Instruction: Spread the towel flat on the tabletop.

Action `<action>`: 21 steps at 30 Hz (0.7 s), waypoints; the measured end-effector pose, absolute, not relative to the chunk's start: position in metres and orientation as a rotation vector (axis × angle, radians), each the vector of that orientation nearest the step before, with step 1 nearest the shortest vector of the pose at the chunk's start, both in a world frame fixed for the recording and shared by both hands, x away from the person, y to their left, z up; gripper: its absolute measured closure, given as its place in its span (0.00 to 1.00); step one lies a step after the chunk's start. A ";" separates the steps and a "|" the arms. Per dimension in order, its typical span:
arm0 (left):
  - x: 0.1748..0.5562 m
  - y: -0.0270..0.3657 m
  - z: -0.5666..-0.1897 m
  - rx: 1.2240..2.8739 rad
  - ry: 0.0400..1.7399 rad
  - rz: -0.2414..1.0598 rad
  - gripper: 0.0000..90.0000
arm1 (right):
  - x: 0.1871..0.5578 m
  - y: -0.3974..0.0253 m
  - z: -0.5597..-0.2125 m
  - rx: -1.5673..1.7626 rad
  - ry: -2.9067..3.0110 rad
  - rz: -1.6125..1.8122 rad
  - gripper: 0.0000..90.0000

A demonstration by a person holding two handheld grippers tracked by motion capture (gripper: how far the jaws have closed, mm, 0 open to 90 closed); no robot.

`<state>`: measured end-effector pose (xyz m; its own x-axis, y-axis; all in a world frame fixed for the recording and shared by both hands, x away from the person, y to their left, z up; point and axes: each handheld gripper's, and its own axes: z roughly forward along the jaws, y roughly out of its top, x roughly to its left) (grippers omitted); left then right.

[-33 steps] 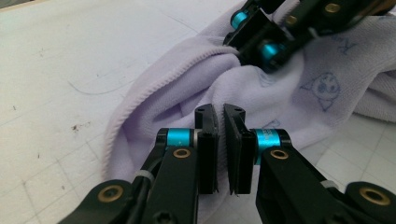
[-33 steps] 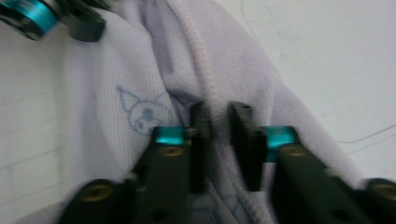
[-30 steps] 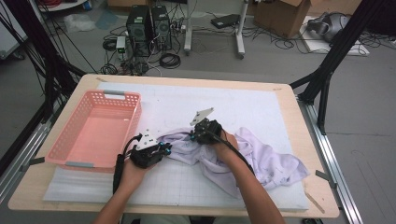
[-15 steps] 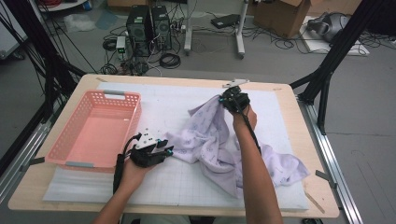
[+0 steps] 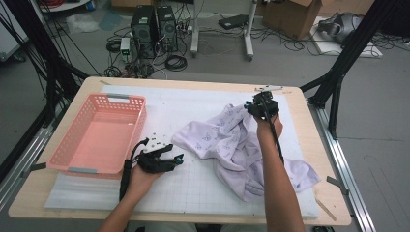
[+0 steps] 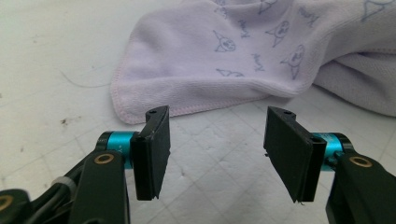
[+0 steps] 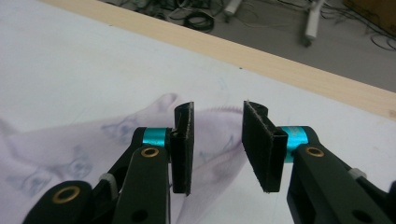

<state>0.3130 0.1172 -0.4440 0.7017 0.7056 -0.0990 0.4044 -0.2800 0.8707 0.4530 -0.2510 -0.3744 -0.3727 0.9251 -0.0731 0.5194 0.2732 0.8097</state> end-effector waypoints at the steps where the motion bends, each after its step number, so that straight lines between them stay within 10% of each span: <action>1: 0.313 0.116 -0.444 1.904 0.859 0.370 0.46 | 0.449 -0.253 -0.374 1.287 2.020 0.968 0.70; 10: 0.315 0.101 -0.444 1.908 0.820 0.342 0.59 | 0.409 -0.291 -0.373 1.232 2.022 0.973 0.84; 21: 0.331 0.080 -0.447 1.861 0.911 0.254 0.48 | 0.373 -0.301 -0.417 1.136 2.345 1.014 0.49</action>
<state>0.3307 0.0795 -0.4473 0.6930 0.6873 -0.2174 0.4756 -0.2093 0.8544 0.3726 -0.3007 -0.4174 -0.6203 0.7843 0.0017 0.5386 0.4244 0.7279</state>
